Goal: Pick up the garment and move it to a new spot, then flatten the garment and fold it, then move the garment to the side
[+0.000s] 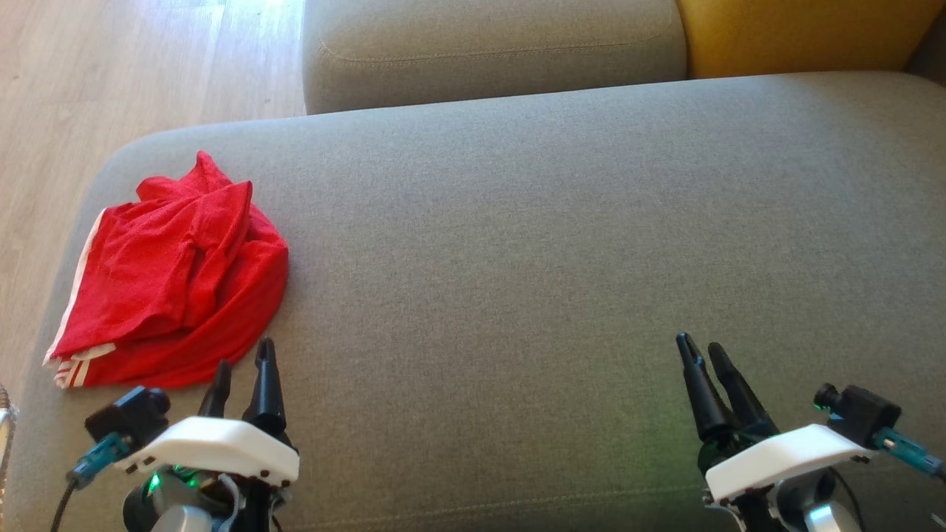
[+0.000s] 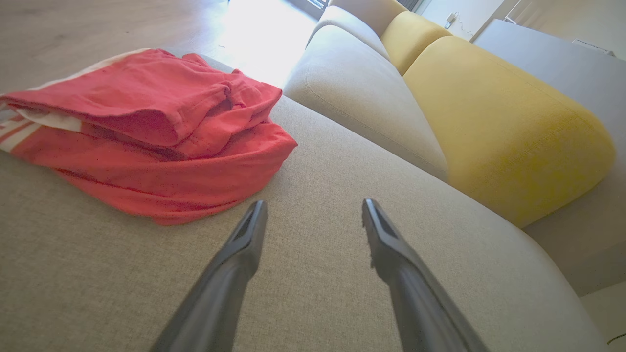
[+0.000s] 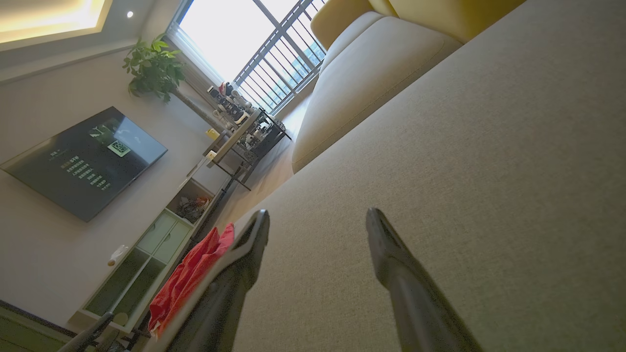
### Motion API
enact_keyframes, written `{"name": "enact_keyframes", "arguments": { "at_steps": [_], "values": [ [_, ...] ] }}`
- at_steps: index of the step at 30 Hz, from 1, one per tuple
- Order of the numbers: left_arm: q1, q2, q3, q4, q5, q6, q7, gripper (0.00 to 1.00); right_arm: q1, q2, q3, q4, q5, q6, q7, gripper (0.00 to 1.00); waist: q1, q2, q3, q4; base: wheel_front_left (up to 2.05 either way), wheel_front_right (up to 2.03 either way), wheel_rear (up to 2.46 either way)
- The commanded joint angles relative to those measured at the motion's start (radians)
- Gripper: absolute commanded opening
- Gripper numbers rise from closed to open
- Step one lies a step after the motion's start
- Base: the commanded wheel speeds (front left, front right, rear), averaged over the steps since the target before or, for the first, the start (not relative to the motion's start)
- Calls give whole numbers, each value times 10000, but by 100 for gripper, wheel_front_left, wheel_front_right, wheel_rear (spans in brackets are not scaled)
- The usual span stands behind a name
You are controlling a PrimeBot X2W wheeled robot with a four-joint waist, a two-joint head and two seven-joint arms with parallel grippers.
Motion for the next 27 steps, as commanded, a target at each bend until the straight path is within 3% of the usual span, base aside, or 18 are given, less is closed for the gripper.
{"name": "enact_keyframes", "arguments": {
  "at_steps": [1, 27],
  "values": [
    [-394, 231, 106, -466, 470, 82, -171, 100, -500, -80, 246, -422, -365, -1, -198, 100, 0, 0, -1, -2, 0, 0, 0],
    [-450, 653, -837, -1565, 3656, 783, -902, 100, -662, -91, 550, -824, -3029, -1, -935, 100, 0, 0, 118, -77, 0, 0, 0]
  ]
}}
